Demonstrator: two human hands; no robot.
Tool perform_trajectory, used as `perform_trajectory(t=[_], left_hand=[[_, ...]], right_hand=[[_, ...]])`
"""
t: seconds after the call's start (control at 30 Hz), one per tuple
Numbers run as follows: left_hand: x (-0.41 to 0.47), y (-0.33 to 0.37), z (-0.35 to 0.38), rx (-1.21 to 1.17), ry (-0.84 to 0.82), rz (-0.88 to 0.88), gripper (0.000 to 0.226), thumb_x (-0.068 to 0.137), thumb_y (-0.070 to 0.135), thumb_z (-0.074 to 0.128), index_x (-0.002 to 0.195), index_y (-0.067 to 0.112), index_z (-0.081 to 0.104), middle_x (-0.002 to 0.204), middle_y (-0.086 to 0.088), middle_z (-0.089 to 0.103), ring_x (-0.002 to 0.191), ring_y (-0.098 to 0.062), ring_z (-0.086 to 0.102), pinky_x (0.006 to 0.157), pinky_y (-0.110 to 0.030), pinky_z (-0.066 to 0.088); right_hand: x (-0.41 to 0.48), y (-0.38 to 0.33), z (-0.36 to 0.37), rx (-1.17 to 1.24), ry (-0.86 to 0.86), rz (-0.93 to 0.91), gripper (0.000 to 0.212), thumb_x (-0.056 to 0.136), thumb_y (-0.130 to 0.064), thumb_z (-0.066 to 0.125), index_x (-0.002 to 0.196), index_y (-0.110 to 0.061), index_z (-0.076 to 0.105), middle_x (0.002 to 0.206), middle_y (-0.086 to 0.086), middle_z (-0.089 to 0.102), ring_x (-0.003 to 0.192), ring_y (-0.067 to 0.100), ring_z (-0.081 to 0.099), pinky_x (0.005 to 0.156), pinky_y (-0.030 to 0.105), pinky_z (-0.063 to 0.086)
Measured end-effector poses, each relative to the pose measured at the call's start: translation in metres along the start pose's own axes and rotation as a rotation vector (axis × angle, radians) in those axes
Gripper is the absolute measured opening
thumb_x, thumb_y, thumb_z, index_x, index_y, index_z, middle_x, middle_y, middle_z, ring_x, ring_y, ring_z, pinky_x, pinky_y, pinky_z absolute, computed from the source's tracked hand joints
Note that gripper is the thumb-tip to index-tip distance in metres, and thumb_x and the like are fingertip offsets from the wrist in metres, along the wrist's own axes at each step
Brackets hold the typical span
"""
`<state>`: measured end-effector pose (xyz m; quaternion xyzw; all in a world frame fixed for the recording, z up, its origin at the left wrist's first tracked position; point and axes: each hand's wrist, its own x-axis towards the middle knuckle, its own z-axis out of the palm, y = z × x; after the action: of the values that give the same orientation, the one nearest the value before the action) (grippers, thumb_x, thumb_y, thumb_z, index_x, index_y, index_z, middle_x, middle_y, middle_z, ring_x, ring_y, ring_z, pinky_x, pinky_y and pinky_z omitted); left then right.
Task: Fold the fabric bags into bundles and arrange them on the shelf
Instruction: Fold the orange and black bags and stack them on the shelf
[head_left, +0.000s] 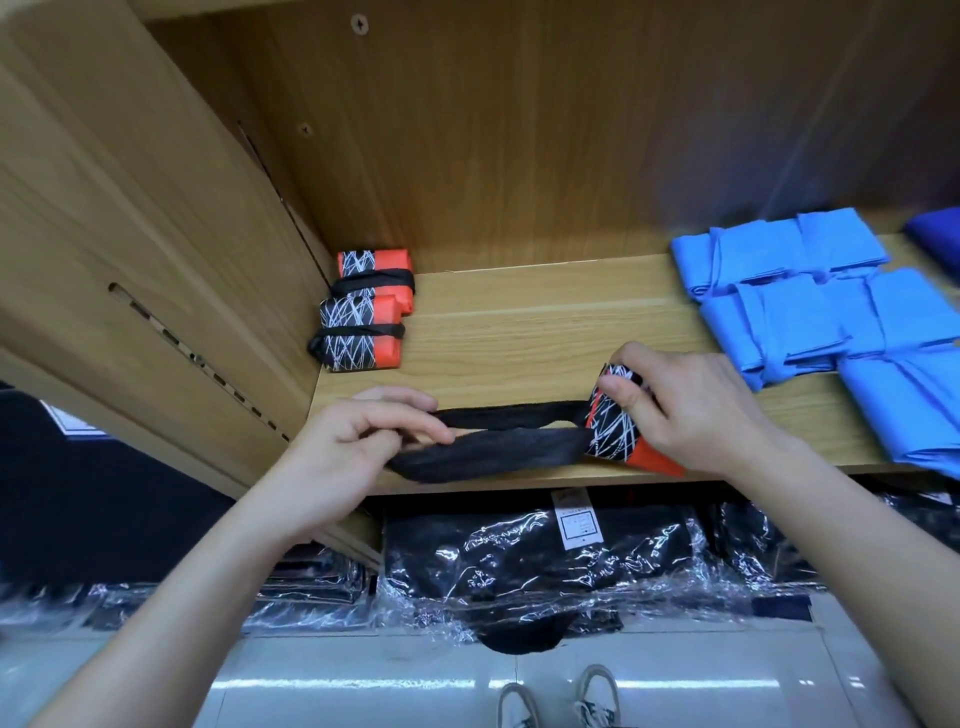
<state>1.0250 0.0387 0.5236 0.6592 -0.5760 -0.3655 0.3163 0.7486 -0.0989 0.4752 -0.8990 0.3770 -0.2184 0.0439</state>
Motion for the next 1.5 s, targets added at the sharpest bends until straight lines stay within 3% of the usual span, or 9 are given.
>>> perform_trajectory(t=[0.1, 0.27, 0.57, 0.73, 0.83, 1.07, 1.2, 1.33, 1.5], left_hand=[[-0.001, -0.003, -0.001, 0.519, 0.109, 0.235, 0.026, 0.090, 0.036, 0.049, 0.097, 0.040, 0.073, 0.123, 0.016, 0.053, 0.123, -0.009, 0.040, 0.107, -0.038, 0.033], [0.001, 0.023, 0.049, 0.745, 0.081, 0.644, 0.037, 0.089, 0.041, 0.053, 0.110, 0.016, 0.070, 0.105, 0.002, 0.063, 0.095, -0.021, 0.057, 0.076, -0.037, 0.053], [0.031, 0.017, 0.070, 0.922, 0.084, 0.608, 0.049, 0.074, 0.037, 0.078, 0.109, 0.018, 0.050, 0.084, 0.006, 0.068, 0.085, -0.020, 0.061, 0.087, -0.039, 0.028], [0.022, 0.013, 0.037, 1.061, -0.146, 0.589, 0.022, 0.064, 0.033, 0.082, 0.076, 0.023, 0.066, 0.066, 0.009, 0.059, 0.072, -0.017, 0.057, 0.075, -0.031, 0.050], [0.006, 0.015, 0.019, 0.878, -0.314, 0.534, 0.019, 0.072, 0.034, 0.074, 0.073, 0.022, 0.060, 0.070, 0.008, 0.057, 0.079, -0.015, 0.055, 0.067, -0.034, 0.055], [-0.020, 0.053, 0.012, 0.474, -0.450, 0.497, 0.006, 0.076, 0.017, 0.060, 0.082, 0.018, 0.061, 0.088, 0.006, 0.065, 0.093, -0.010, 0.063, 0.117, -0.026, 0.023], [-0.019, 0.068, 0.015, -0.120, -0.510, 0.338, 0.045, 0.075, -0.016, 0.044, 0.092, 0.014, 0.073, 0.096, 0.001, 0.074, 0.095, -0.026, 0.068, 0.084, -0.032, 0.053], [0.001, 0.059, 0.024, -0.690, -0.345, 0.251, 0.038, 0.084, 0.007, 0.062, 0.120, 0.017, 0.068, 0.116, -0.003, 0.071, 0.092, -0.026, 0.072, 0.078, -0.031, 0.059], [0.021, 0.050, 0.029, -0.807, -0.024, 0.108, 0.072, 0.055, 0.006, 0.078, 0.120, 0.036, 0.065, 0.128, 0.009, 0.065, 0.090, -0.013, 0.071, 0.062, -0.022, 0.059]], right_hand=[[0.002, -0.004, -0.006, -0.018, 0.027, -0.036, 0.054, 0.094, -0.056, 0.027, 0.091, -0.013, 0.059, 0.060, -0.001, 0.061, 0.051, 0.030, 0.059, 0.047, 0.031, 0.042], [0.009, -0.020, -0.016, -0.069, 0.045, -0.172, 0.048, 0.093, -0.053, 0.036, 0.088, -0.011, 0.059, 0.065, 0.000, 0.064, 0.050, 0.029, 0.059, 0.046, 0.025, 0.032], [0.015, -0.023, -0.034, 0.099, -0.158, -0.119, 0.063, 0.086, -0.073, 0.032, 0.102, -0.016, 0.054, 0.078, -0.003, 0.064, 0.069, 0.027, 0.060, 0.059, 0.041, 0.048], [0.018, -0.001, -0.042, -0.052, -0.262, 0.000, 0.046, 0.090, -0.057, 0.046, 0.103, -0.013, 0.052, 0.082, -0.001, 0.059, 0.082, 0.032, 0.057, 0.062, 0.037, 0.037], [0.018, 0.010, -0.040, -0.041, -0.295, 0.079, 0.039, 0.092, -0.051, 0.051, 0.101, -0.013, 0.052, 0.069, -0.010, 0.044, 0.075, 0.028, 0.051, 0.061, 0.035, 0.033], [0.030, 0.004, -0.016, 0.083, -0.368, 0.146, 0.027, 0.092, -0.052, 0.052, 0.090, -0.026, 0.046, 0.072, -0.008, 0.050, 0.080, 0.027, 0.054, 0.065, 0.038, 0.042], [0.035, -0.009, -0.008, 0.143, -0.386, 0.119, 0.027, 0.093, -0.049, 0.053, 0.089, -0.023, 0.047, 0.075, -0.002, 0.057, 0.077, 0.025, 0.052, 0.062, 0.037, 0.038], [0.037, -0.019, -0.010, 0.253, -0.363, 0.098, 0.024, 0.094, -0.039, 0.056, 0.097, -0.015, 0.056, 0.076, -0.002, 0.059, 0.078, 0.026, 0.054, 0.069, 0.039, 0.043], [0.033, -0.030, -0.022, 0.207, -0.352, 0.047, 0.031, 0.093, -0.048, 0.053, 0.103, -0.018, 0.052, 0.086, 0.001, 0.065, 0.080, 0.024, 0.056, 0.070, 0.041, 0.045]])
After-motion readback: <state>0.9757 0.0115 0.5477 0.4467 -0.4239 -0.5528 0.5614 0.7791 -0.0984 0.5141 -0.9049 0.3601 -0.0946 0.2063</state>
